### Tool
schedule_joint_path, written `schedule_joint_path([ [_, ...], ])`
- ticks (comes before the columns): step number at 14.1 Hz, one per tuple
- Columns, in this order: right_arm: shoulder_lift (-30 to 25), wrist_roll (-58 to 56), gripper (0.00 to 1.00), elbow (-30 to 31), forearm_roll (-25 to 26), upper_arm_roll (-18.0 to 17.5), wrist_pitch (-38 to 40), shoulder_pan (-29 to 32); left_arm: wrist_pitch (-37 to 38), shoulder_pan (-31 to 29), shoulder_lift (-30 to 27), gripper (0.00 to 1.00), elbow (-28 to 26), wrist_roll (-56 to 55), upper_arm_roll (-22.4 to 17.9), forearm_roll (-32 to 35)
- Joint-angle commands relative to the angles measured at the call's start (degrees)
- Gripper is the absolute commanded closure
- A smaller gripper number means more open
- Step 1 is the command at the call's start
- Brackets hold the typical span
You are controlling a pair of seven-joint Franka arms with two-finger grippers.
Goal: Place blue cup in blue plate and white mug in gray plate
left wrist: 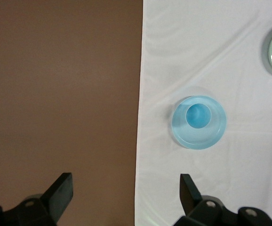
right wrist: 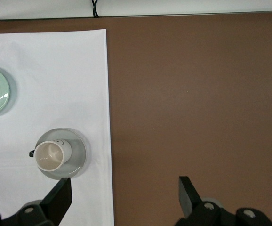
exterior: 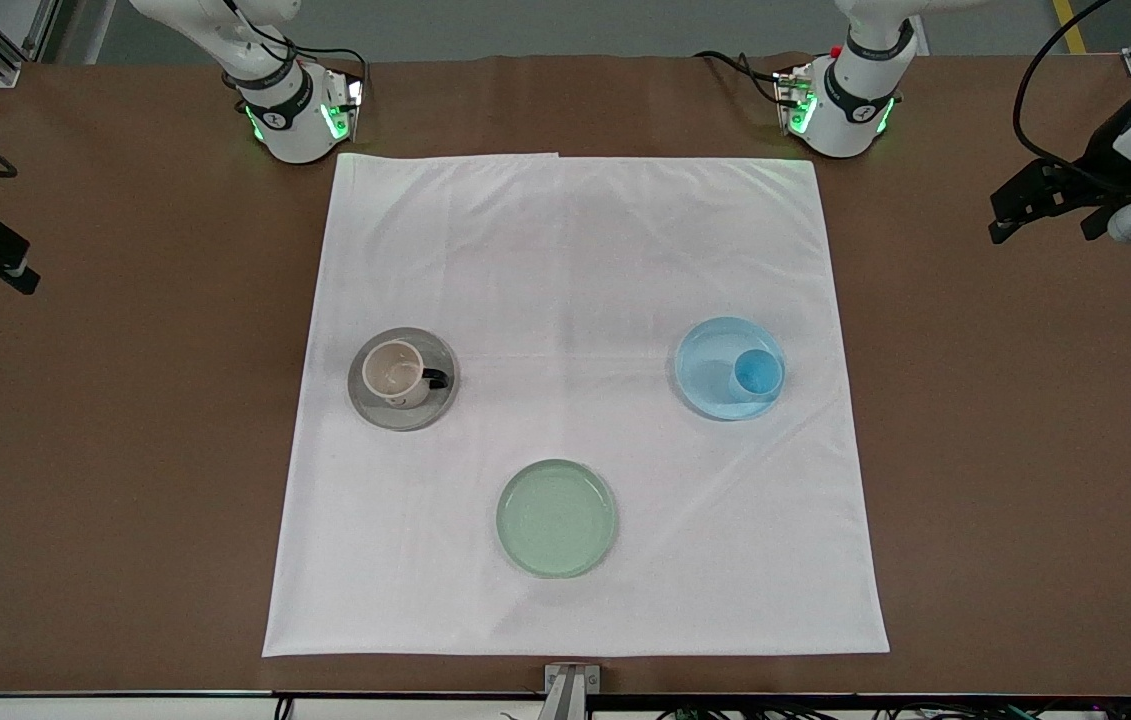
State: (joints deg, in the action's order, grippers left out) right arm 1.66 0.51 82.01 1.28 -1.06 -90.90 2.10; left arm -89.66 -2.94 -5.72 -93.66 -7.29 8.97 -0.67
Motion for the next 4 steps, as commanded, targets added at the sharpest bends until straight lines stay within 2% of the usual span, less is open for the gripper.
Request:
schedule_joint_path([
  [1,-0.25,-0.6,0.0,-0.36,1.36,-0.79,0.9,0.28,2.11,-0.13,0.71,0.0,1.9,-0.53,-0.01,-1.0],
  [4,-0.25,-4.18,0.0,-0.36,1.36,-0.61,1.25,0.45,2.12,-0.22,0.71,0.0,2.43,-0.53,-0.09,-1.0],
])
